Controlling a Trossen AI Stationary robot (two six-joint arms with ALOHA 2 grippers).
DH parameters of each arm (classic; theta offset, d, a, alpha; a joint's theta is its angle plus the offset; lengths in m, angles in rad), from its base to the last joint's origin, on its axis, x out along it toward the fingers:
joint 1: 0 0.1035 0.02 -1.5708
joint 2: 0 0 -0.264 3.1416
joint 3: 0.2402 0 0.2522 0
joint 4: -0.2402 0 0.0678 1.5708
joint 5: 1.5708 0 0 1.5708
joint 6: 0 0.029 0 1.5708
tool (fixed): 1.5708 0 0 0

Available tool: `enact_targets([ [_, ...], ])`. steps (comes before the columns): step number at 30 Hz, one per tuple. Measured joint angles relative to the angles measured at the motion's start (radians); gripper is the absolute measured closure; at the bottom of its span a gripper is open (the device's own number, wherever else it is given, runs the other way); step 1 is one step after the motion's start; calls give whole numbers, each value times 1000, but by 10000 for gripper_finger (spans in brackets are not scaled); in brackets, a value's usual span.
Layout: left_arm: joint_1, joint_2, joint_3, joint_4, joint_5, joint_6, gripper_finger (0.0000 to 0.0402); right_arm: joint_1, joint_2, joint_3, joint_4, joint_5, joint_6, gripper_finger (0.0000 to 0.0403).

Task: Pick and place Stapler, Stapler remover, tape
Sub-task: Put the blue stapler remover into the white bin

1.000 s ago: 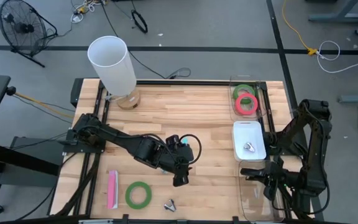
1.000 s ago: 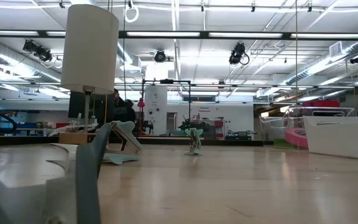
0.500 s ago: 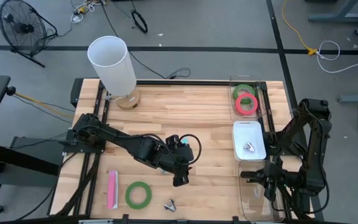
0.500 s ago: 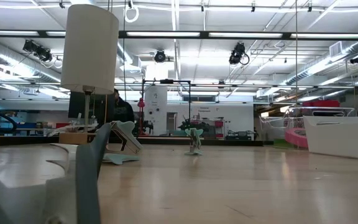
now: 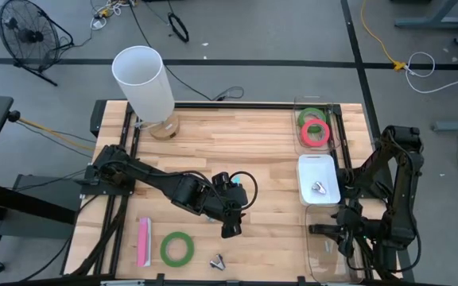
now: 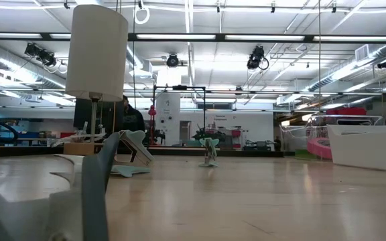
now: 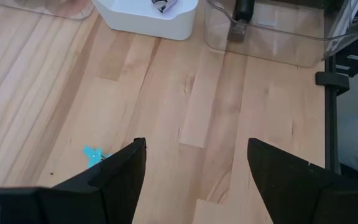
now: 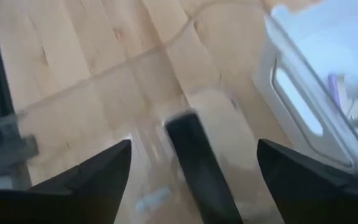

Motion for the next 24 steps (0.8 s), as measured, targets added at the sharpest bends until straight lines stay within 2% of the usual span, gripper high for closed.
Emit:
enact_targets([
  [2,0,0,0,0,0,0,119,0,-10,-1,1,-10,8,69],
  [6,0,0,0,0,0,0,119,0,-38,-3,3,65,-20,88],
  [12,0,0,0,1,0,-1,119,-2,-81,-3,-23,87,-69,109],
  [16,3,4,0,1,-18,-17,119,-17,-107,-3,-38,154,-88,117],
  [24,27,69,-1,-91,65,-118,121,-77,-175,-2,-44,254,-212,120],
])
